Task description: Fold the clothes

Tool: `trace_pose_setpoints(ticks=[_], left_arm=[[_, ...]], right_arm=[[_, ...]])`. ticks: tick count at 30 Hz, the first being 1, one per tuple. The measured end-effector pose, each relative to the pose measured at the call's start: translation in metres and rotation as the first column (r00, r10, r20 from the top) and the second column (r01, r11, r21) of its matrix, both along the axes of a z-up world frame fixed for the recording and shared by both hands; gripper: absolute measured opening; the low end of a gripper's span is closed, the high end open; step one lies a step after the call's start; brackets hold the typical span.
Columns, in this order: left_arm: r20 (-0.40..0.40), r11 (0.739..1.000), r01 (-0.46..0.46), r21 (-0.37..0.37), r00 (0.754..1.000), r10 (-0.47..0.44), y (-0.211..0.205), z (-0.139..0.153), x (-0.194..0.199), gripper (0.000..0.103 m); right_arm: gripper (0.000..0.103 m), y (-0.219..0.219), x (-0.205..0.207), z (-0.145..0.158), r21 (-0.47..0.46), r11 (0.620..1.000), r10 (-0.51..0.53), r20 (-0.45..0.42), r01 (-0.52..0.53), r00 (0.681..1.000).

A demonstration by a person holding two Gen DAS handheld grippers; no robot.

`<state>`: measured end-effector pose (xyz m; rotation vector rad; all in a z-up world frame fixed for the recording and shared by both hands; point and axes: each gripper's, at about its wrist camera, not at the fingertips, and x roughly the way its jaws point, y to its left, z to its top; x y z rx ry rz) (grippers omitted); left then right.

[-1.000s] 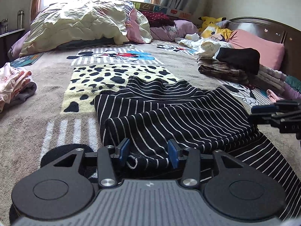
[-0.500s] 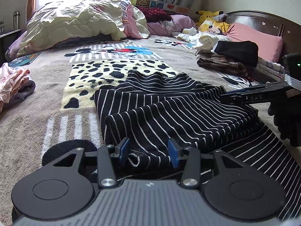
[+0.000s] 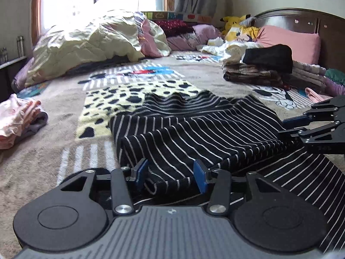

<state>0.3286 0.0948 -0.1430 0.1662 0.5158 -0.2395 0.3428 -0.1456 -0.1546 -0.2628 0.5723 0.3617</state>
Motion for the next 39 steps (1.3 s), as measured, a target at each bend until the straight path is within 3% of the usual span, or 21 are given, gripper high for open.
trace_pose_setpoints(ticks=[2, 4, 6, 10, 12, 17, 21, 23, 26, 28, 31, 32, 39], left_arm=[[0.037, 1.0, -0.016, 0.014, 0.999, 0.016, 0.006, 0.006, -0.017, 0.049], [0.074, 0.999, -0.034, 0.007, 0.997, 0.033, 0.012, 0.012, -0.034, 0.056], [0.094, 0.999, -0.038, 0.017, 0.995, 0.037, 0.014, 0.015, -0.05, 0.06], [0.137, 0.991, -0.016, 0.133, 0.991, -0.002, 0.007, 0.015, -0.095, 0.062], [0.144, 0.988, -0.017, 0.153, 0.99, -0.005, 0.006, 0.015, -0.118, 0.064], [0.158, 0.988, -0.027, 0.15, 0.987, 0.003, 0.005, 0.017, -0.173, 0.064], [0.174, 0.96, 0.015, 0.279, 0.983, -0.066, -0.01, 0.01, -0.214, 0.064], [0.174, 0.923, 0.046, 0.383, 0.977, -0.121, -0.022, 0.0, -0.229, 0.064], [0.166, 0.836, 0.066, 0.545, 0.969, -0.184, -0.033, -0.021, -0.239, 0.062], [0.154, 0.762, 0.074, 0.643, 0.962, -0.224, -0.04, -0.035, -0.245, 0.057], [0.129, 0.631, 0.081, 0.772, 0.952, -0.279, -0.05, -0.056, -0.254, 0.057], [0.126, 0.602, 0.082, 0.795, 0.947, -0.295, -0.05, -0.065, -0.252, 0.057], [0.118, 0.526, 0.092, 0.845, 0.929, -0.351, -0.054, -0.072, -0.232, 0.055]], right_arm=[[0.03, -0.004, -0.025, 0.008, 0.037, 0.999, 0.029, 0.024, -0.03, 0.999], [0.031, -0.006, -0.054, 0.008, -0.014, 0.998, 0.054, 0.015, -0.054, 0.998], [0.038, -0.016, -0.083, 0.009, -0.022, 0.997, 0.08, 0.02, -0.079, 0.997], [0.052, -0.036, -0.138, 0.013, -0.052, 0.992, 0.119, 0.079, -0.115, 0.99], [0.055, -0.045, -0.163, 0.013, -0.065, 0.99, 0.129, 0.104, -0.122, 0.986], [0.053, -0.04, -0.191, -0.004, -0.198, 0.969, 0.172, 0.105, -0.149, 0.98], [0.053, -0.015, -0.212, -0.015, -0.353, 0.914, 0.264, 0.145, -0.2, 0.953], [0.052, -0.005, -0.219, -0.027, -0.439, 0.871, 0.305, 0.134, -0.219, 0.943], [0.048, 0.001, -0.23, -0.041, -0.528, 0.82, 0.347, 0.153, -0.221, 0.925], [0.049, 0.003, -0.233, -0.043, -0.567, 0.799, 0.356, 0.176, -0.201, 0.918], [0.051, 0.004, -0.231, -0.043, -0.607, 0.773, 0.364, 0.186, -0.185, 0.913], [0.051, 0.006, -0.23, -0.044, -0.622, 0.76, 0.378, 0.184, -0.19, 0.907], [0.051, 0.014, -0.217, -0.037, -0.703, 0.679, 0.44, 0.156, -0.214, 0.884]])
